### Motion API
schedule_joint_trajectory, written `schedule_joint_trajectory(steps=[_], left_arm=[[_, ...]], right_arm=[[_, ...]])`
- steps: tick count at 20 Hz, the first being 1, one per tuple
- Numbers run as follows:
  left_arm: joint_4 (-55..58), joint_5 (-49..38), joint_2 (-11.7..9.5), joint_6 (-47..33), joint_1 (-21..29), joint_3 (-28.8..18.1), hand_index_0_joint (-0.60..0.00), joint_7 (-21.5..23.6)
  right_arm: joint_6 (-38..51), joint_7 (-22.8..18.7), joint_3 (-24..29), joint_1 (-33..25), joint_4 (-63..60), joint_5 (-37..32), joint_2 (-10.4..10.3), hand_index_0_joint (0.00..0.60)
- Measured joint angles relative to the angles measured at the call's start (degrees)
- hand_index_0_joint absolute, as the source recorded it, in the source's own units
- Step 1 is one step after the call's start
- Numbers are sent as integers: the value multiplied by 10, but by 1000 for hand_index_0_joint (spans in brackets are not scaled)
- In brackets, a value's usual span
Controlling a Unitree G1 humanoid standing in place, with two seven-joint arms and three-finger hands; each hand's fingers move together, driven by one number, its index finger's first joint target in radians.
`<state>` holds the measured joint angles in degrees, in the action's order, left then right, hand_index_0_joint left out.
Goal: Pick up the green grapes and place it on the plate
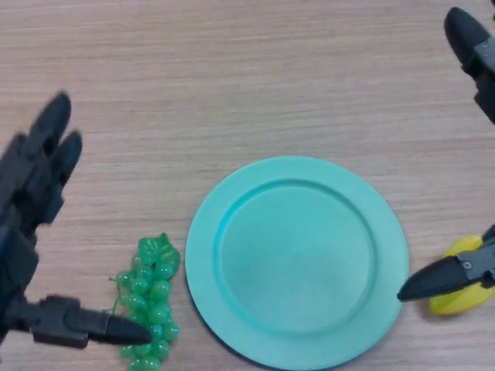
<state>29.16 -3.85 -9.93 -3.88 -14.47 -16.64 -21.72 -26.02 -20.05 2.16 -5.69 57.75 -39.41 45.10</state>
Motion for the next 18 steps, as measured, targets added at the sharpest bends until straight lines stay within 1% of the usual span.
schedule_joint_trajectory(steps=[2, 4, 5, 6, 8, 9, 11, 12, 14, 15, 16, 17, 18], left_arm=[[-67, 24, 1, -22, -10, 8, 0, 0], [-125, 55, 2, -63, -19, 30, 0, 3], [-154, 70, 3, -79, -20, 43, 0, 10], [-168, 73, 4, -80, -21, 51, 0, 15], [-197, 80, 5, -91, -20, 66, 0, 22], [-221, 89, 6, -105, -17, 76, 0, 37], [-252, 99, 6, -113, -16, 97, 0, 63], [-266, 105, 6, -122, -15, 102, 0, 71], [-287, 113, 5, -135, -8, 112, 0, 103], [-300, 132, 3, -148, -1, 113, 0, 118], [-305, 148, -1, -152, 1, 115, 0, 139], [-318, 181, -4, -156, 5, 115, 0, 171], [-330, 192, -6, -159, 7, 115, 0, 186]], right_arm=[[-19, 0, -10, -18, 0, 0, -14, 0], [-33, 3, -10, -29, 0, 3, -30, 0], [-42, 5, -16, -34, 0, 24, -38, 0], [-50, 7, -18, -39, 0, 25, -40, 0], [-63, 21, -19, -43, 0, 25, -51, 0], [-73, 27, -19, -49, 0, 25, -63, 0], [-80, 42, -18, -54, 0, 40, -73, 0], [-82, 48, -17, -55, 0, 45, -83, 0], [-86, 67, -11, -55, 0, 45, -99, 0], [-88, 73, -4, -55, 0, 49, -107, 0], [-90, 75, -1, -55, 0, 53, -108, 0], [-93, 75, 8, -55, 0, 55, -109, 0], [-93, 75, 12, -55, 0, 55, -110, 0]])
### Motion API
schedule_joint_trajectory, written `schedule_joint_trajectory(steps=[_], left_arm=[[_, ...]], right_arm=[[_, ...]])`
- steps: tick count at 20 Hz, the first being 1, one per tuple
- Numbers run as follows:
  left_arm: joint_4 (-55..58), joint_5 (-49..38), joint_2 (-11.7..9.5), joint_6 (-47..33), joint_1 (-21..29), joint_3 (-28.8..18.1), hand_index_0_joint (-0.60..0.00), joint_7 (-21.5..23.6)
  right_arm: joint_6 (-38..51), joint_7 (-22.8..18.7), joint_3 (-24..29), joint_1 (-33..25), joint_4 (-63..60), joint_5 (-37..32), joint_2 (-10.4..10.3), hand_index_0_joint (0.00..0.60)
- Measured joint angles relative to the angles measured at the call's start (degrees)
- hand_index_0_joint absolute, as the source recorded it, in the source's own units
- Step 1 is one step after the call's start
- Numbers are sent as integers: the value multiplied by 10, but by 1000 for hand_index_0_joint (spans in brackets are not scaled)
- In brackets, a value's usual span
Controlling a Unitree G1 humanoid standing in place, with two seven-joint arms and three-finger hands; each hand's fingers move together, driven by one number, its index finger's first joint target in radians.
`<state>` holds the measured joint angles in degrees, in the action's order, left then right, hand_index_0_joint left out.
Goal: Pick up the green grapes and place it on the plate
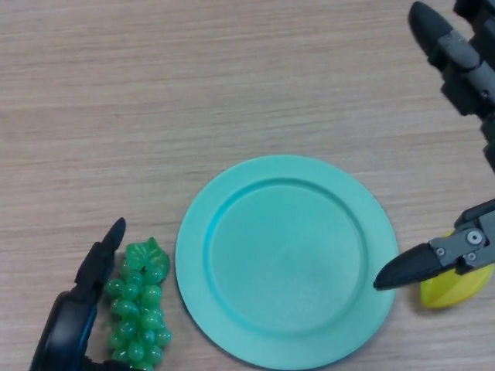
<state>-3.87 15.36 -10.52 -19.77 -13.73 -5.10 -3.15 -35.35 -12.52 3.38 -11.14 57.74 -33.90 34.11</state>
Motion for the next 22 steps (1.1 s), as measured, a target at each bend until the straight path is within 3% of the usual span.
schedule_joint_trajectory(steps=[1, 2, 5, 6, 7, 9, 12, 14, 16, 19, 22], left_arm=[[-4, 0, -2, 0, -1, 1, 0, 2], [-9, 0, -3, -3, 2, 2, -50, 3], [-13, -1, -5, -4, 4, 5, -450, 24], [-13, -2, -6, -4, 5, 5, -550, 26], [-9, -4, -9, -2, 7, 5, -600, 25], [15, -66, -14, 18, 0, 9, -600, -27], [58, -79, -18, 35, -27, 22, -600, -99], [78, -80, -16, 49, -37, 16, -600, -101], [107, -115, 5, 71, -36, -8, -600, -95], [167, -138, 7, 73, -35, -45, -600, -60], [234, -117, 7, 78, -33, -52, -600, -27]], right_arm=[[-1, 1, 7, 0, 0, 0, -1, 0], [-1, 2, 11, 0, 0, 0, -2, 0], [-2, 6, 11, 0, 0, 0, -4, 0], [-2, 6, 11, 0, 0, 0, -6, 0], [-2, 6, 11, 0, 0, 0, -11, 0], [-2, 6, 11, 3, 0, 0, -16, 0], [-5, 2, 11, 3, 0, -1, -14, 0], [-6, -10, 11, 3, 0, -13, -9, 0], [-6, -14, 10, 3, 0, -13, -2, 0], [-6, -25, 6, 4, 0, -34, 5, 0], [-6, -35, 6, 4, 0, -36, 12, 0]])
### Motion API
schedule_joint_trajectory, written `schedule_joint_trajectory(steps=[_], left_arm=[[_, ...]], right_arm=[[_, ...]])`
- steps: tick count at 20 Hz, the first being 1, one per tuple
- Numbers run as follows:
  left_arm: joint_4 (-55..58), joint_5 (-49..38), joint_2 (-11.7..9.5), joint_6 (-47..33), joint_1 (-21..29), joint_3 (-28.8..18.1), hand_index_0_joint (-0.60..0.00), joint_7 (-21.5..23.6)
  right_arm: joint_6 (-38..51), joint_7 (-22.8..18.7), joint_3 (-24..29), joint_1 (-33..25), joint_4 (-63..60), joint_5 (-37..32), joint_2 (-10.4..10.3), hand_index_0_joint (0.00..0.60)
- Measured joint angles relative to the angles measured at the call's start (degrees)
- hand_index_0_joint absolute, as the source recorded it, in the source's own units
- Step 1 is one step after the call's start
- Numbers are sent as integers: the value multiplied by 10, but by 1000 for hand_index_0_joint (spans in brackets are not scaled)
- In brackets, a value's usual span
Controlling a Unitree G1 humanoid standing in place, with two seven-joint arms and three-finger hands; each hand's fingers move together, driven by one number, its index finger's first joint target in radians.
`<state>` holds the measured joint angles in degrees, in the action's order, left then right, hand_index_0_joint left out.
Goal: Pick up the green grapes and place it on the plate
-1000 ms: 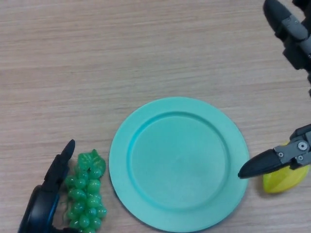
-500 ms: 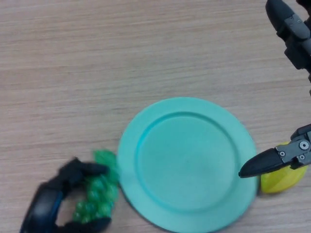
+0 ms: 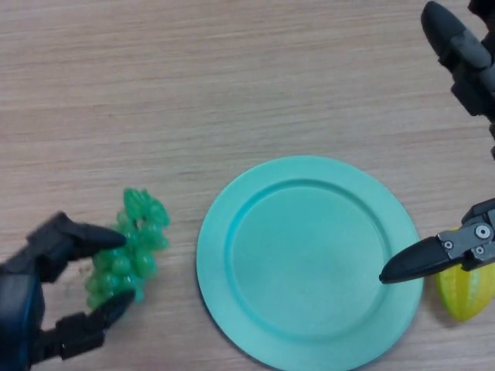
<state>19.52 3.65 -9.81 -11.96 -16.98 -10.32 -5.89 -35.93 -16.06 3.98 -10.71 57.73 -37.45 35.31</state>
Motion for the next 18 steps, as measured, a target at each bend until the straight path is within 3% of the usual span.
schedule_joint_trajectory(steps=[4, 9, 10, 13, 14, 15, 18], left_arm=[[127, 53, -1, 60, 33, 48, -600, 17], [269, 43, -10, 253, 82, 191, -600, -4], [269, 73, -23, 252, 90, 210, -549, -11], [268, 80, -25, 252, 91, 212, -150, -26], [268, 60, -24, 251, 92, 206, -50, -26], [268, 19, -23, 250, 91, 201, 0, -26], [269, 13, -30, 265, 94, 201, 0, -43]], right_arm=[[0, -8, 0, -1, 0, -23, 5, 0], [0, -8, 0, 0, 0, -23, 6, 0], [0, -8, 0, 1, 0, -23, 7, 0], [0, -8, 0, 2, 0, -23, 14, 0], [0, -8, 0, 4, 0, -23, 14, 0], [0, -7, 0, 9, 0, -23, 14, 0], [0, -7, 0, 9, 0, -23, 13, 0]])
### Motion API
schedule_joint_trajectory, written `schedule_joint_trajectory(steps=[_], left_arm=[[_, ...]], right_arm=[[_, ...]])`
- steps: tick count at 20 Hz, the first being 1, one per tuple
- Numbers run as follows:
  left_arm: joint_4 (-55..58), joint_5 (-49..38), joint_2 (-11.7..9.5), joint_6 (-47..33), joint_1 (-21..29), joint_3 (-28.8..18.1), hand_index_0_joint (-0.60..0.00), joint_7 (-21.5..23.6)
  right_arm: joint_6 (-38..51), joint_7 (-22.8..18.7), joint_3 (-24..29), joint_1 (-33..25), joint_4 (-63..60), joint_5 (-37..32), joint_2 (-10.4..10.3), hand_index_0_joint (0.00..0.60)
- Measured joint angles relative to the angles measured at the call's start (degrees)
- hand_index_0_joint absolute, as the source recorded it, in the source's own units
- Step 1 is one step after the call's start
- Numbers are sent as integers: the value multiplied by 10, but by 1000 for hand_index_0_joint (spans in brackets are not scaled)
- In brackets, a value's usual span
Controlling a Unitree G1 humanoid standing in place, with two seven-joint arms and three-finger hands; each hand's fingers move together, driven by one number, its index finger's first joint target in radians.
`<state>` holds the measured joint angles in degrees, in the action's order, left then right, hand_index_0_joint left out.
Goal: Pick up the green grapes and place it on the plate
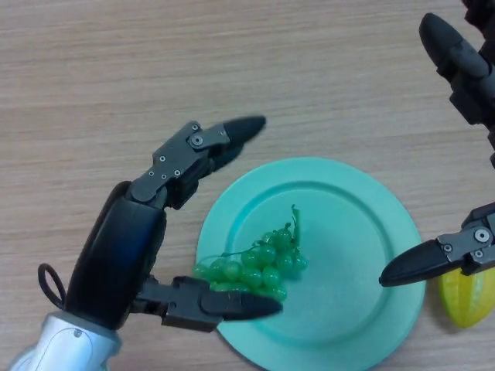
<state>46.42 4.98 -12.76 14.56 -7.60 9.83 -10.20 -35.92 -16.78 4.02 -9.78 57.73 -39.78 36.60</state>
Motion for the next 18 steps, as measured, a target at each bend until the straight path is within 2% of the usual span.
schedule_joint_trajectory(steps=[2, 4, 5, 9, 11, 13, 17, 18], left_arm=[[24, 0, -3, 53, 7, -14, 0, -31], [64, -19, -3, 87, 30, -62, 0, -37], [84, -55, 0, 115, 55, -102, 0, -38], [94, -185, 0, 205, 95, -205, 0, -37], [93, -228, -10, 201, 109, -255, 0, -6], [89, -257, -29, 193, 106, -286, 0, 24], [90, -326, -51, 193, 102, -295, 0, 29], [92, -327, -51, 193, 102, -299, 0, 30]], right_arm=[[0, 0, 0, -3, 0, 0, 0, 0], [0, -1, 1, -9, 0, -1, 0, 0], [0, -4, 6, -16, 0, -15, 2, 0], [0, -3, 18, -18, 0, -22, 2, 0], [0, 0, 35, -16, 0, -22, 3, 0], [1, 0, 34, -5, 0, -22, 3, 0], [2, 6, 24, -1, 0, -20, 3, 0], [3, 6, 24, -1, 0, -20, 3, 0]])
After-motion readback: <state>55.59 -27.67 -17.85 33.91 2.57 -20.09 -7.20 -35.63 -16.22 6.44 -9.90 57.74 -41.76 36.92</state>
